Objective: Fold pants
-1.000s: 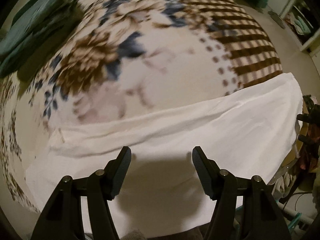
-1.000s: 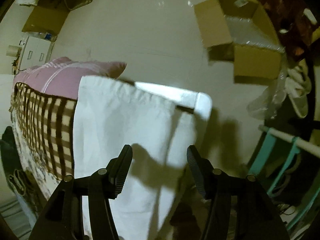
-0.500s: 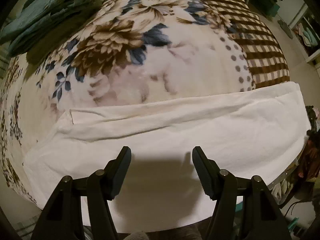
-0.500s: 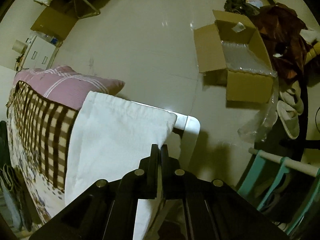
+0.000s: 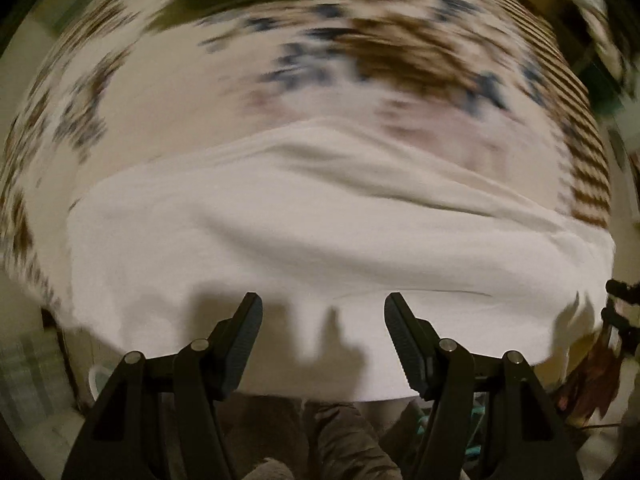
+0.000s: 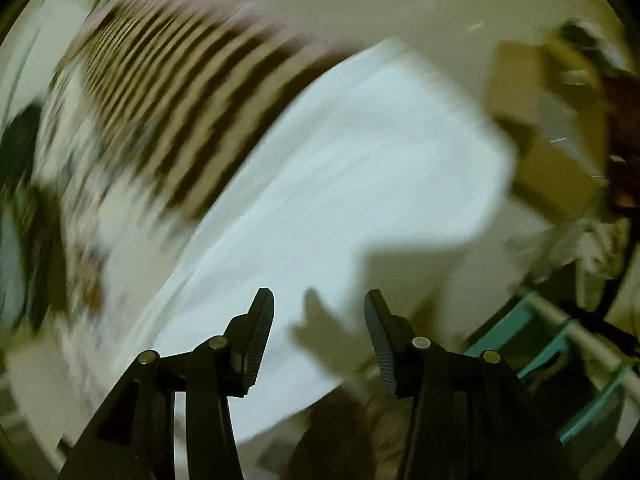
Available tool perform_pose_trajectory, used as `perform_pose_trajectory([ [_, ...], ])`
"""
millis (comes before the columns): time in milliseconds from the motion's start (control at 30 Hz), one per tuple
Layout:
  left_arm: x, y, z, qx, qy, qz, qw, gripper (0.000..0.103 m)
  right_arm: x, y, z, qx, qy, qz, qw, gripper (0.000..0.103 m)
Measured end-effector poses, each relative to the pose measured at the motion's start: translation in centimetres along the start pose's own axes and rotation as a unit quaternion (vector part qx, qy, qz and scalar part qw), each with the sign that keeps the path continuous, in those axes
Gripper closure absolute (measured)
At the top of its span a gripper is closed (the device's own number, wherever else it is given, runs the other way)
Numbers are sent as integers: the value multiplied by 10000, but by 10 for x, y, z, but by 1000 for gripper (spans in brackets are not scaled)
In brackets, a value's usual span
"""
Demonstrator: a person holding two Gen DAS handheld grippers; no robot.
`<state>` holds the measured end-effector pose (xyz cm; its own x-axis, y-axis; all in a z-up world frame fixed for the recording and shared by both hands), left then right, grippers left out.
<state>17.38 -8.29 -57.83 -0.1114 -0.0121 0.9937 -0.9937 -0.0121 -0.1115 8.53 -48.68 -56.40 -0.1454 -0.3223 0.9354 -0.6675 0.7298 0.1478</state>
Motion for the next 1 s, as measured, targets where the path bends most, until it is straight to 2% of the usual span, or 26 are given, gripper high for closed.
perform_pose_trajectory([
  [67,-2,-1,-38,288,-177,16,9994,42,-26,27,-57,315,-294,-463,9980,53],
  [133,-3,1,-72,510,-306,31,9982,42,-48,46,-105,637,-478,-749,9940,53],
  [233,-7,-5,-108,732,-433,87,9963,42,-74,68,-177,1470,-375,-834,9849,53],
  [333,-16,-23,-123,757,-478,202,9958,42,-101,93,-248,2756,-60,-976,9563,53],
  [367,-18,-28,-127,756,-478,243,9957,42,-109,102,-268,3243,103,-1014,9405,52],
  [400,-19,-32,-131,747,-478,254,9957,42,-121,116,-287,3849,356,-1076,9160,51],
  [467,-25,-44,-131,738,-392,269,9961,42,-138,132,-307,4688,858,-1119,8720,50],
  [500,-26,-47,-131,707,-390,269,9964,42,-148,143,-313,5115,1170,-1165,8433,50],
  [567,-31,-53,-130,676,-358,283,9967,42,-165,156,-317,5624,1646,-1229,8009,50],
  [600,-33,-54,-129,665,-355,263,9968,42,-172,159,-317,5774,1868,-1232,7852,52],
  [633,-39,-56,-133,657,-339,208,9970,42,-177,161,-317,5866,1989,-1216,7756,75],
  [667,-44,-57,-136,654,-281,158,9973,42,-179,160,-318,5870,2052,-1166,7744,95],
  [733,-48,-56,-140,634,-244,114,9976,42,-173,151,-327,5478,1896,-980,8089,96],
  [767,-50,-55,-141,603,-227,104,9979,42,-167,142,-331,5191,1750,-850,8323,97],
  [800,-52,-54,-143,581,-216,93,9980,42,-165,137,-332,4981,1640,-852,8472,97],
  [833,-54,-52,-146,561,-204,71,9982,42,-167,137,-330,4820,1584,-915,8569,98],
  [933,-60,-48,-156,593,-142,-34,9981,42,-172,139,-325,4720,1660,-883,8613,97],
  [967,-61,-46,-160,630,-121,-62,9979,42,-172,140,-324,4611,1618,-879,8680,95],
  [1000,-61,-45,-165,662,-104,-66,9977,42,-169,142,-322,4378,1477,-957,8817,93],
])
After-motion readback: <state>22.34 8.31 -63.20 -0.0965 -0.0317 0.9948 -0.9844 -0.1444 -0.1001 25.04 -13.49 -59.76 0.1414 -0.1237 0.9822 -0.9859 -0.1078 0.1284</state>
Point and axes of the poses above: each gripper's, at about its wrist camera, not at the fingertips, and x roughly against the way its jaws point, z to its right, y to its underside, the point moved 10 cm from there along -x, roughly the way its jaws point
